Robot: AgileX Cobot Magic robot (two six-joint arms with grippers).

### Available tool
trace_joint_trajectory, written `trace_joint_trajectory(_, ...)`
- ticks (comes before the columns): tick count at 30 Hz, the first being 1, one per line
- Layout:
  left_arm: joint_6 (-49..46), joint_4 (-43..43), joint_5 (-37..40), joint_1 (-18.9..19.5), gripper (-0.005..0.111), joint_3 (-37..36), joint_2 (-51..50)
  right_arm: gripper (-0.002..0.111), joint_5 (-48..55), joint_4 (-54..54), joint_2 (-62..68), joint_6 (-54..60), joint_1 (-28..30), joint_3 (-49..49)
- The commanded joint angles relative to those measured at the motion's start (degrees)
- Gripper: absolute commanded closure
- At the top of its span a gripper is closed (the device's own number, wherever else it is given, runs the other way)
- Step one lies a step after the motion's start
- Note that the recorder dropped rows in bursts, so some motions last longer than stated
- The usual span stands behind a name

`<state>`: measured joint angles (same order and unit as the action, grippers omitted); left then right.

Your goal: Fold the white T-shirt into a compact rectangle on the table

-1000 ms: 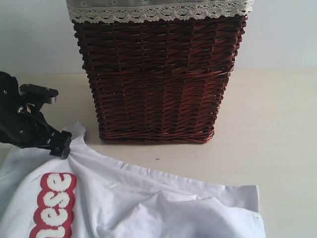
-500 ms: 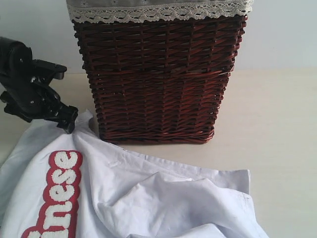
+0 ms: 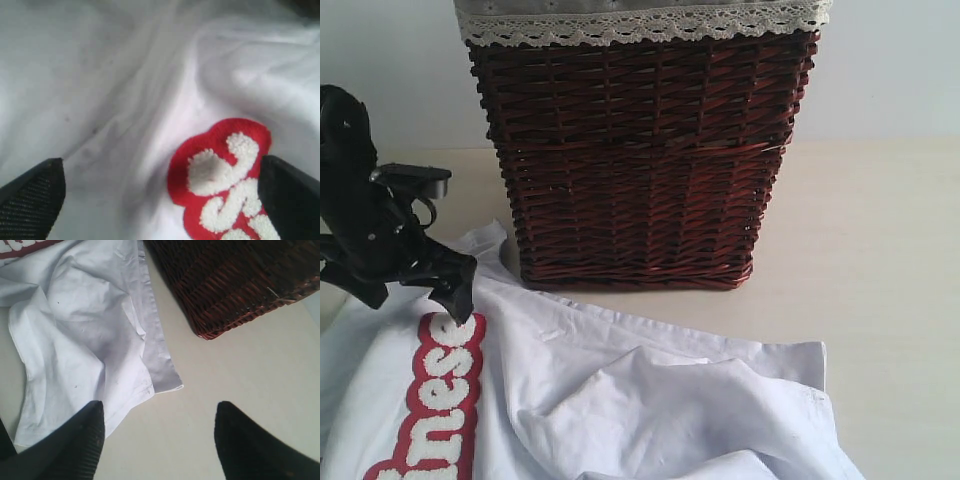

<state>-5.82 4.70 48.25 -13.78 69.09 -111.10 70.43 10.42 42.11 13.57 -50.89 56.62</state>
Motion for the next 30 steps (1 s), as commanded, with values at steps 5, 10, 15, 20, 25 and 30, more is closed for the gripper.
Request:
trace_joint_trajectory(5, -1.5, 1.6, -5.9, 0.2, 0.003, -4.8, 0.3, 0.046, -0.5, 0.4, -0.1, -0.4, 0.2, 0.4)
trace_joint_trajectory(10, -1.3, -0.5, -0.3, 2.9, 0.003, -1.2, 0.8, 0.046, -0.5, 0.4, -0.1, -0.4, 0.2, 0.4)
trace_joint_trajectory(15, -2.1, 0.5, 2.8, 6.3, 0.003, 0.4, 2.4, 0.046, -0.5, 0.4, -0.1, -0.4, 0.2, 0.4)
trace_joint_trajectory(20, -4.6, 0.5, 2.4, 6.7, 0.004, 0.2, 2.4, 0.046, -0.5, 0.4, -0.1, -0.8, 0.2, 0.4)
trace_joint_trajectory(25, -12.9, 15.4, 2.2, 6.6, 0.007, 0.4, 2.4, 0.046, -0.5, 0.4, -0.1, -0.8, 0.2, 0.4)
trace_joint_trajectory(30, -14.7, 14.9, 2.0, 6.6, 0.007, 0.4, 2.5, 0.046, -0.5, 0.4, -0.1, -0.8, 0.2, 0.4)
